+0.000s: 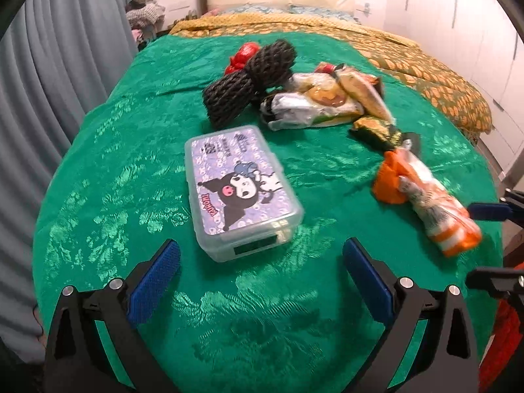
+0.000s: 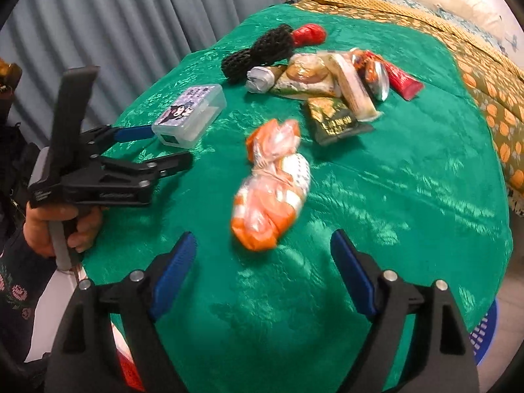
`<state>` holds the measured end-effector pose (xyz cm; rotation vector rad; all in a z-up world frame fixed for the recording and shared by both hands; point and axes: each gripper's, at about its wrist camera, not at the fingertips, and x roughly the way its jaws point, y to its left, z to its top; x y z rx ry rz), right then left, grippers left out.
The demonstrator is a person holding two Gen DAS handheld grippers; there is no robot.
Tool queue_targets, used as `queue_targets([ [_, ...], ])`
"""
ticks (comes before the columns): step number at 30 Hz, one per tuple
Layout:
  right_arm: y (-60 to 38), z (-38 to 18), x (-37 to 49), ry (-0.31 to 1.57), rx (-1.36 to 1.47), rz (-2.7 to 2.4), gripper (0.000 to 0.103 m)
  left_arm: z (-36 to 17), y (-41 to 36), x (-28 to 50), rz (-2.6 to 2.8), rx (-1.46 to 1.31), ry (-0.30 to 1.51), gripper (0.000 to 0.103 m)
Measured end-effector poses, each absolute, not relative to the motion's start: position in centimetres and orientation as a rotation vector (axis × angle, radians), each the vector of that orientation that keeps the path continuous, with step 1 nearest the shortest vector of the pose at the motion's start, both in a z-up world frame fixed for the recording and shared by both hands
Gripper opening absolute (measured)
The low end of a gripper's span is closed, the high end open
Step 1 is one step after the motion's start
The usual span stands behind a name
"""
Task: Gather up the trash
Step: 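Grasp the purple box with the left tool while the right grasps the orange bag, then release the purple box and orange bag from both tools into the wastebasket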
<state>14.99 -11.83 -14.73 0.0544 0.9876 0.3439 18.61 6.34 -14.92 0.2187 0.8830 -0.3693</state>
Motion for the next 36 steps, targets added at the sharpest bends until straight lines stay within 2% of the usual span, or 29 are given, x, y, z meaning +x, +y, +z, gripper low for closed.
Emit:
queue_targets([
  [9, -14.3, -12.7, 16.8, 0.959, 0.148, 0.281, 0.082, -12.8, 8.7, 21.9, -0.359, 0.071, 0.944, 0.098],
  [18, -9.8, -14.1, 21.3, 1.062, 0.059, 0.280, 0.081, -14.2, 5.2, 25.9, -0.293, 0.121, 1.043, 0.098],
  [19, -9.5, -14.4, 21.7, 1.074, 0.029, 0.263, 0.075, -14.2, 5.1, 26.1, -0.279, 0.129, 1.046, 0.098],
  [20, -9.4, -14.7, 21.9, 1.089, 0.009, 0.249, 0.063, -14.4, 5.0, 26.4, -0.268, 0.136, 1.050, 0.097],
  [21, -9.5, -14.8, 22.0, 1.098, 0.007, 0.242, 0.058, -14.5, 5.0, 26.4, -0.264, 0.140, 1.059, 0.088],
  [22, -9.7, -14.9, 22.0, 1.100, 0.020, 0.242, 0.048, -14.7, 5.1, 26.4, -0.263, 0.143, 1.072, 0.081],
  [23, -9.9, -14.8, 21.8, 1.094, 0.031, 0.245, 0.048, -14.9, 5.3, 26.3, -0.262, 0.147, 1.085, 0.066],
  [30, -12.1, -12.3, 18.5, 0.961, 0.115, 0.294, 0.047, -14.3, 6.1, 22.0, -0.298, 0.131, 1.028, 0.063],
  [36, -15.0, -12.1, 16.4, 0.934, 0.167, 0.297, 0.047, -13.5, 4.0, 17.4, -0.383, 0.098, 0.990, 0.062],
])
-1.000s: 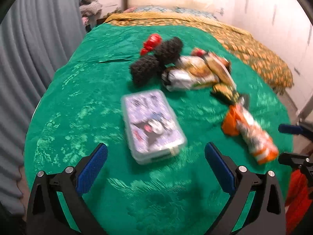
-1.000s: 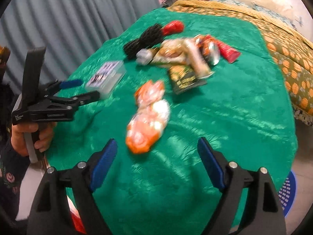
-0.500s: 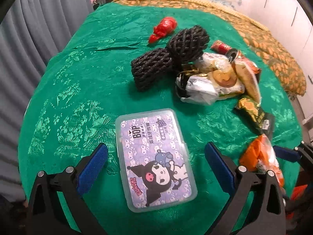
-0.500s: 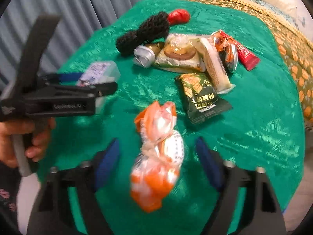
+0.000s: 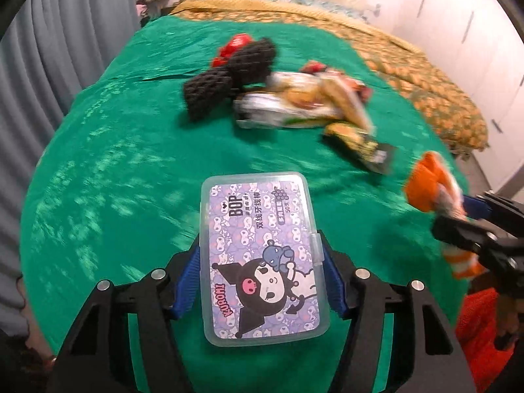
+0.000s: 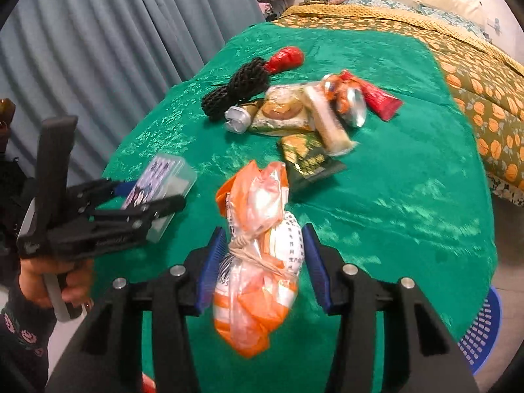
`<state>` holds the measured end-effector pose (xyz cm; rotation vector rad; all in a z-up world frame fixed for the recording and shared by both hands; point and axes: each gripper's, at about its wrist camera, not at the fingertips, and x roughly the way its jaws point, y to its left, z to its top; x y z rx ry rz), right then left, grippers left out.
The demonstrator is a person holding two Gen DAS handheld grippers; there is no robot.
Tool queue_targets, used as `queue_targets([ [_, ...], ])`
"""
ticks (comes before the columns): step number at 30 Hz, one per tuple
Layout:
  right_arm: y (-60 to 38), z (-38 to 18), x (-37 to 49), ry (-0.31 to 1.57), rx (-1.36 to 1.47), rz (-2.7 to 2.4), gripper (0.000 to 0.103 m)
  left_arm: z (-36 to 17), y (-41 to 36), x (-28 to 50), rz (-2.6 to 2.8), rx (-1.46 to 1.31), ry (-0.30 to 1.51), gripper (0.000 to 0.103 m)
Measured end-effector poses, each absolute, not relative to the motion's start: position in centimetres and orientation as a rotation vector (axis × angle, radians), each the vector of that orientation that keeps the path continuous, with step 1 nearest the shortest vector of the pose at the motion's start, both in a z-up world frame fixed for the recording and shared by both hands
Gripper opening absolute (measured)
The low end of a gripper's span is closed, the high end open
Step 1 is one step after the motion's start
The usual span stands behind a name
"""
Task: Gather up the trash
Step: 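Release the purple box and orange bag from both tools into the wastebasket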
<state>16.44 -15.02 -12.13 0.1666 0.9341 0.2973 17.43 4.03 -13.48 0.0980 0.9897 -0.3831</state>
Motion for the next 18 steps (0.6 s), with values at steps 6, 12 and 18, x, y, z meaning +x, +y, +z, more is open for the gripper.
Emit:
queue_targets([
  [6, -19.1, -11.4, 14.1, 0.893, 0.230, 0.265, 0.047, -12.3, -1.1, 15.1, -0.483, 0.081, 0.968, 0.062],
  [12, -27.0, -10.6, 10.9, 0.849, 0.278, 0.151, 0.047, -10.8, -8.4, 13.2, -0.600, 0.117, 0.941, 0.062],
  [18, -37.1, -11.9, 7.9, 0.862, 0.268, -0.067, 0.047, -10.5, -16.5, 10.5, -0.745, 0.145, 0.939, 0.062],
])
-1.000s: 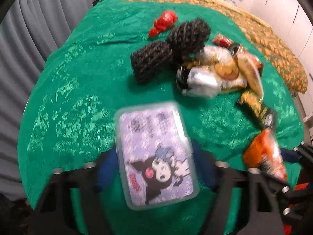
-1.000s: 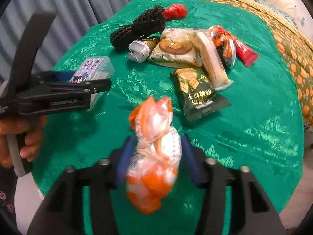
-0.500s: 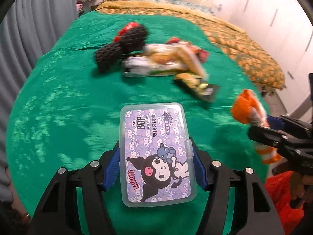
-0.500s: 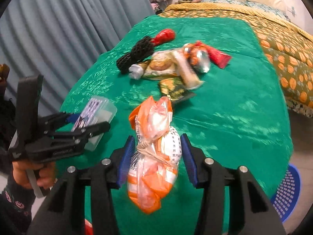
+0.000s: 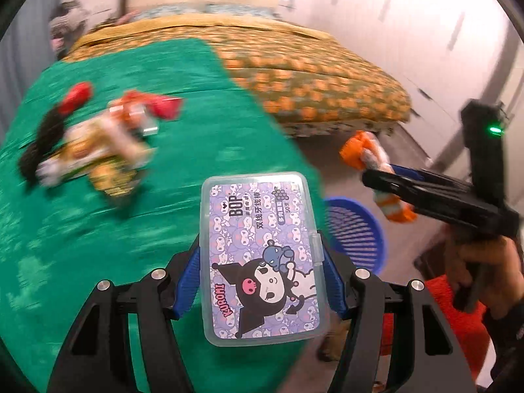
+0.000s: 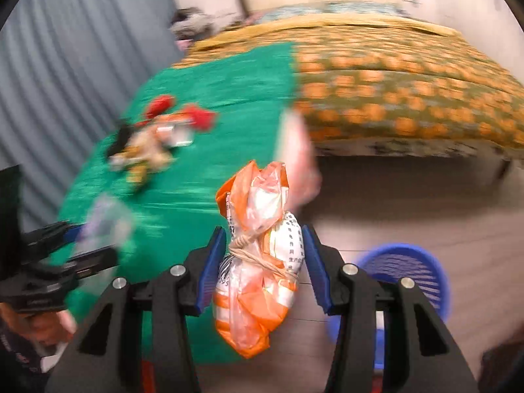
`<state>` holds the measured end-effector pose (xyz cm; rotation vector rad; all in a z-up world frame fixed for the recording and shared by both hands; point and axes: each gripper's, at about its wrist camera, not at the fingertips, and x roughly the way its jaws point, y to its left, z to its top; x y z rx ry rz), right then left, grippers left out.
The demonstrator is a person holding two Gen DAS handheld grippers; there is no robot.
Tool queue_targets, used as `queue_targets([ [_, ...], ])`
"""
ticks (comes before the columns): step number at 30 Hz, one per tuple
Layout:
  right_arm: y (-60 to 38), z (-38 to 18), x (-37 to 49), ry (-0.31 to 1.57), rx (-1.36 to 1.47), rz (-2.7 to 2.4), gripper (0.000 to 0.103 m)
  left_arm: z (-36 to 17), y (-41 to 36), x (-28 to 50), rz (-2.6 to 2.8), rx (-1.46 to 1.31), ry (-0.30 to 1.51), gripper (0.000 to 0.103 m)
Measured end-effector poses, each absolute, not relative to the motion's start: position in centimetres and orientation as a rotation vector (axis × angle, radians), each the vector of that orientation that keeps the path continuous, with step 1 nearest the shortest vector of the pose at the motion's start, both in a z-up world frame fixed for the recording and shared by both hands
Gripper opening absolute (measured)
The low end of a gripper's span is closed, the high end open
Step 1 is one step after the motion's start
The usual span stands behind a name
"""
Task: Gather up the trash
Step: 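Release the purple box and orange bag from both tools into the wastebasket, then move both open tools back over the table toward the remaining trash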
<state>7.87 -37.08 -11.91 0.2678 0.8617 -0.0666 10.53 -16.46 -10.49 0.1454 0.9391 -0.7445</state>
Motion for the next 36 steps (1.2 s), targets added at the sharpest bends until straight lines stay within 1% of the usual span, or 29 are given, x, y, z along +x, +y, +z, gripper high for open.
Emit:
queue_targets([
  [7, -47.0, -15.4, 4.6, 0.910, 0.305, -0.258, 0.047, -12.1, -27.7, 7.3, -0.892, 0.209, 0.976, 0.063],
  [12, -51.7, -19.2, 2.5, 0.930, 0.381, -0.333, 0.047, -15.9, -34.5, 6.4, -0.902, 0.258, 1.029, 0.063],
  [18, -54.4, -20.6, 1.7, 0.934, 0.460, -0.324, 0.047, -21.9, -40.0, 7.1, -0.885, 0.277, 1.117, 0.063],
  [22, -55.3, -21.2, 1.6, 0.934, 0.505, -0.310, 0.048, -24.4, -41.5, 7.8, -0.880, 0.284, 1.136, 0.063],
  [23, -55.4, -21.4, 1.6, 0.933, 0.513, -0.305, 0.049, -24.9, -41.9, 8.0, -0.885, 0.286, 1.134, 0.064],
  [24, -55.5, -21.5, 1.7, 0.933, 0.520, -0.300, 0.049, -25.5, -42.4, 8.1, -0.887, 0.298, 1.130, 0.071],
  [26, -55.8, -21.6, 1.6, 0.927, 0.532, -0.305, 0.078, -26.1, -42.7, 8.4, -0.865, 0.313, 1.116, 0.088],
  [30, -56.5, -21.1, 1.0, 0.897, 0.552, -0.325, 0.078, -25.6, -42.0, 8.5, -0.848, 0.302, 1.105, 0.090],
  [33, -56.6, -20.5, 0.6, 0.875, 0.544, -0.351, 0.078, -23.9, -41.1, 7.8, -0.863, 0.271, 1.082, 0.092],
  [36, -56.1, -19.9, 0.5, 0.850, 0.509, -0.386, 0.080, -20.9, -39.7, 6.2, -0.901, 0.249, 1.029, 0.094],
])
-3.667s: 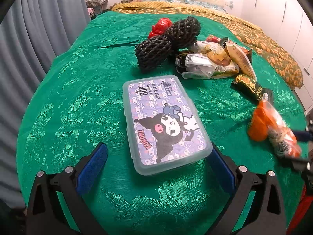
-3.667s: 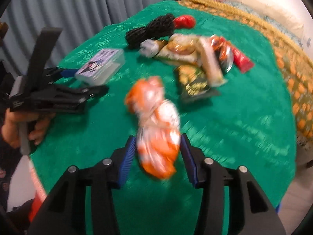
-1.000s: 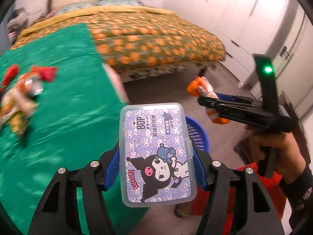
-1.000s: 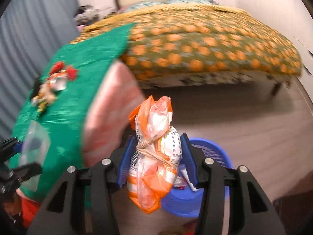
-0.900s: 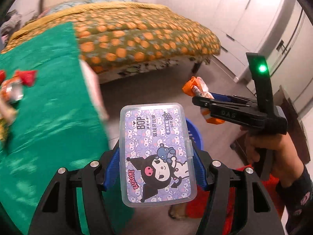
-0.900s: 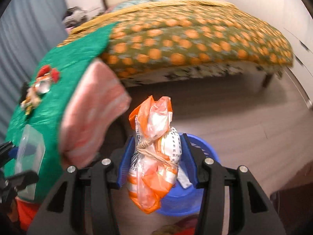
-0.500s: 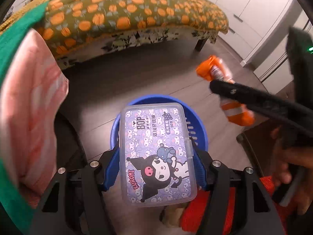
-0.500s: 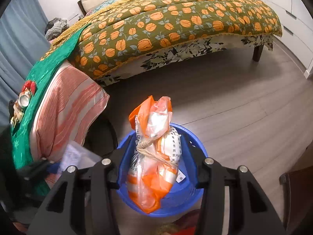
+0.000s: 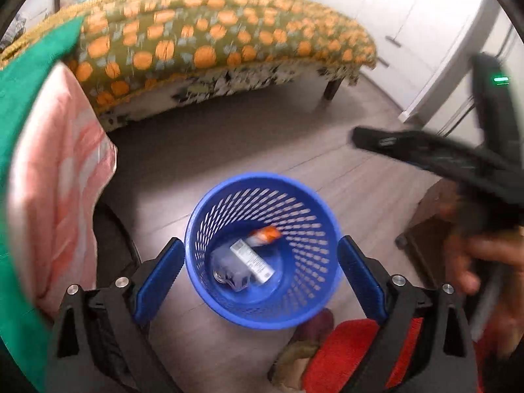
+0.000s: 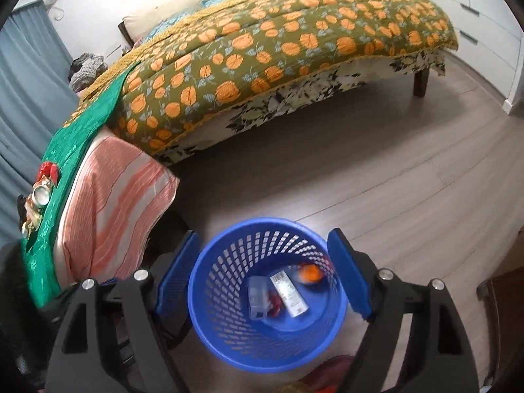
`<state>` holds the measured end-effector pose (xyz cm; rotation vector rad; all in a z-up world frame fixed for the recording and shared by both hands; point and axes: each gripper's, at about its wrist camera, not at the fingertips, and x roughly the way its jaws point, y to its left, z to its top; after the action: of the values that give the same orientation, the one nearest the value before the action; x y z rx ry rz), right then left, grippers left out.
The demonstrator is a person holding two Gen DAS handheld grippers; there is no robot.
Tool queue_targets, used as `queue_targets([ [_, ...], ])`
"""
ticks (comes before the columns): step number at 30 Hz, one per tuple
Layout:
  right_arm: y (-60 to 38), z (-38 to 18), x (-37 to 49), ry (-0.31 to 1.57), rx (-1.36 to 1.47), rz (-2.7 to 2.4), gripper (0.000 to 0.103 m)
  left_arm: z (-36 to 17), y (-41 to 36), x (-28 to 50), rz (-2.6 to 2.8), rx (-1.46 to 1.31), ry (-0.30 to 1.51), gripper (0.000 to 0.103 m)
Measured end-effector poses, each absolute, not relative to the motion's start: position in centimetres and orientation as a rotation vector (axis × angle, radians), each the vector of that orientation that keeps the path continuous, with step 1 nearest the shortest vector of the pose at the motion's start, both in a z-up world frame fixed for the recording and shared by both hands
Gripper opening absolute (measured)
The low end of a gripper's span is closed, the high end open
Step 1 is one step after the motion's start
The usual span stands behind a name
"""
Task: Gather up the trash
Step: 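Move both open tools back over the table toward the remaining trash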
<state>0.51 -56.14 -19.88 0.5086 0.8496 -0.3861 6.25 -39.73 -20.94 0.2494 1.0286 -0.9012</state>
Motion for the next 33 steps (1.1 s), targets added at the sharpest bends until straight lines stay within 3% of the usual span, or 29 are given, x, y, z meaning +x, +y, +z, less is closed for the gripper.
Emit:
queue_targets([
  [2, -55.4, -19.3, 0.6, 0.829, 0.462, -0.418, 0.084, -18.9, -38.6, 5.1, -0.927, 0.241, 0.988, 0.095],
  [11, -49.3, -16.2, 1.0, 0.712, 0.229, -0.429, 0.086, -12.6, -27.5, 4.0, -0.866, 0.231, 0.852, 0.097],
  [24, -29.0, -14.2, 7.9, 0.756, 0.087, -0.021, 0.086, -13.2, -5.6, 12.6, -0.428, 0.206, 0.863, 0.097],
  [33, -18.7, -13.6, 12.9, 0.809, -0.017, 0.206, 0.086, -13.8, 3.1, 19.9, -0.243, 0.194, 0.869, 0.097],
])
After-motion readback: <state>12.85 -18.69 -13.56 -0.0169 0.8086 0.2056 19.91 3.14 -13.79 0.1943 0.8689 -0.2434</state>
